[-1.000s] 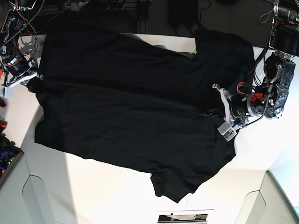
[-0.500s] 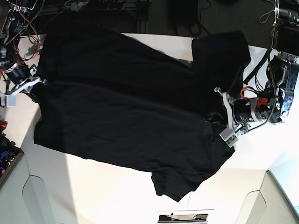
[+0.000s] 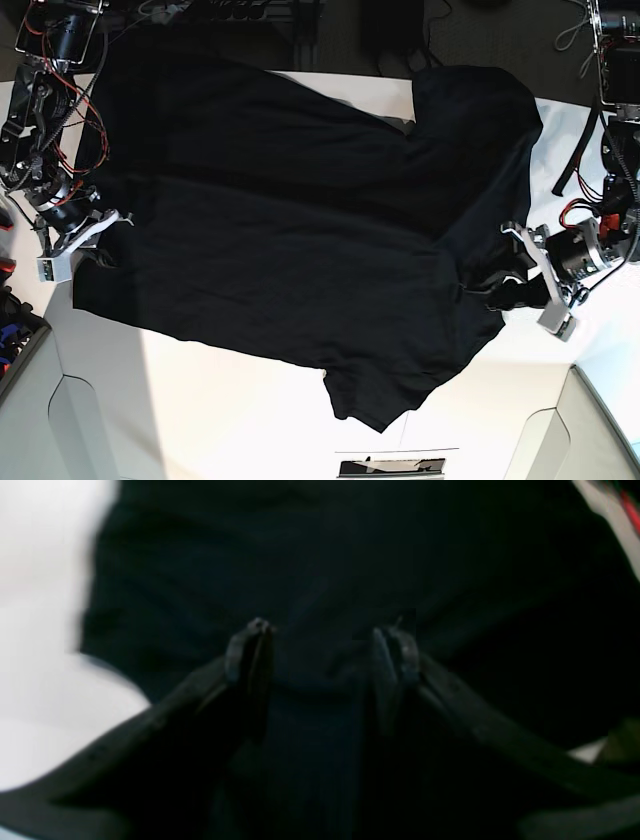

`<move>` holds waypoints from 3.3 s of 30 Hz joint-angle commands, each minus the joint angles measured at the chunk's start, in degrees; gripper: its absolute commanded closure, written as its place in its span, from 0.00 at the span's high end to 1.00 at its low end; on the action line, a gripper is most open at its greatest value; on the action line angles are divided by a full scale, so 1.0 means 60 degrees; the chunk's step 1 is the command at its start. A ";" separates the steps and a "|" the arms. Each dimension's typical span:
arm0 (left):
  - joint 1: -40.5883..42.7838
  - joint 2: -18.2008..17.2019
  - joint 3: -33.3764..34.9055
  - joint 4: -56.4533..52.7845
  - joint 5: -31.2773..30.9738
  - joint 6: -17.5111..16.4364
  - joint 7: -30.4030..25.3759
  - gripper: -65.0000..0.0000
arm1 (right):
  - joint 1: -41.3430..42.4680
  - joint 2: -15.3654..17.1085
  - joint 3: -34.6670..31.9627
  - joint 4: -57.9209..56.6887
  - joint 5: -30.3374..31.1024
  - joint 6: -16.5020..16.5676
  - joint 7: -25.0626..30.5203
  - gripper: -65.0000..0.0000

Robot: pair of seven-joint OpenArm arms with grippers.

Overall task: Layout the t-shirt on the table in an organized manner, then fold the t-shirt properly
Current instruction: 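Drag the shirt edges outward with both grippers, widening the spread, then lift the shirt with both grippers and bring the grippers together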

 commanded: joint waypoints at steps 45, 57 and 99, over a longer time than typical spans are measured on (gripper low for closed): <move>-0.3854 0.2419 0.3031 -0.7020 0.7588 0.2510 -0.4492 0.00 | -0.1847 0.0124 -0.0379 0.1133 0.1803 0.0124 -0.1690 0.00; -0.4051 0.1180 0.3526 -0.3621 0.6080 0.2860 -0.2320 0.14 | 0.0025 0.0127 -0.0331 0.1657 0.0372 0.0036 -0.0732 0.00; -0.4324 0.3253 0.3530 -0.7796 0.7912 0.2608 -0.3850 0.00 | -0.1982 0.0357 -0.0918 0.1545 0.1665 0.0208 -0.2011 0.00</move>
